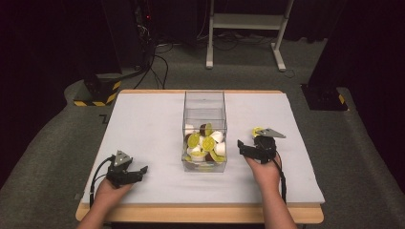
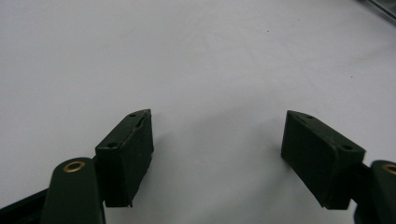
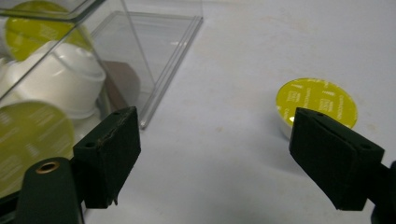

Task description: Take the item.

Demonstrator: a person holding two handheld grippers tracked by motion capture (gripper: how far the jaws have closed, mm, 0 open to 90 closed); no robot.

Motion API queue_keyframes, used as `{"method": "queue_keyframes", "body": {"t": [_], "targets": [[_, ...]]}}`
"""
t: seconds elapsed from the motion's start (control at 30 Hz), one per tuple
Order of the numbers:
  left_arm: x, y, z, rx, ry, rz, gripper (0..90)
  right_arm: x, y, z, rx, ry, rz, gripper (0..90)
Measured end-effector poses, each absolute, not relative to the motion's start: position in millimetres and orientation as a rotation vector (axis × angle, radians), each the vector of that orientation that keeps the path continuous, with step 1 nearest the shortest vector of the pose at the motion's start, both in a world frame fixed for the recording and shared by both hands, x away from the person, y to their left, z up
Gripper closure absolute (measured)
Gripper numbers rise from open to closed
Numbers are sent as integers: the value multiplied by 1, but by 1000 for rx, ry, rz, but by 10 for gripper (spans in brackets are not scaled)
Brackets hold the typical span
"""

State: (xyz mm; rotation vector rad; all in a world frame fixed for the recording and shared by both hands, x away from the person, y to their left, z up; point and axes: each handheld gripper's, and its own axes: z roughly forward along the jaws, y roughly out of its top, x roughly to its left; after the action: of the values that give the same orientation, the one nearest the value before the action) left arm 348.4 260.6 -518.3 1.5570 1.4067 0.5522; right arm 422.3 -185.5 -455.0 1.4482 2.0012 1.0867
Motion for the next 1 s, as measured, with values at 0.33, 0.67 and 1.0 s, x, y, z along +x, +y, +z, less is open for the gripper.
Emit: {"method": "queue_keyframes", "body": {"t": [0.33, 0.67, 1.0], "targets": [[348, 260, -518, 1544, 1412, 550, 255, 394, -172, -465, 1399, 2067, 1081, 172], [348, 260, -518, 1544, 1413, 551, 255, 377, -162, -505, 1415, 2150, 950, 186], [348, 260, -518, 1551, 1409, 553, 256, 376, -159, -505, 1397, 2155, 927, 177]]}}
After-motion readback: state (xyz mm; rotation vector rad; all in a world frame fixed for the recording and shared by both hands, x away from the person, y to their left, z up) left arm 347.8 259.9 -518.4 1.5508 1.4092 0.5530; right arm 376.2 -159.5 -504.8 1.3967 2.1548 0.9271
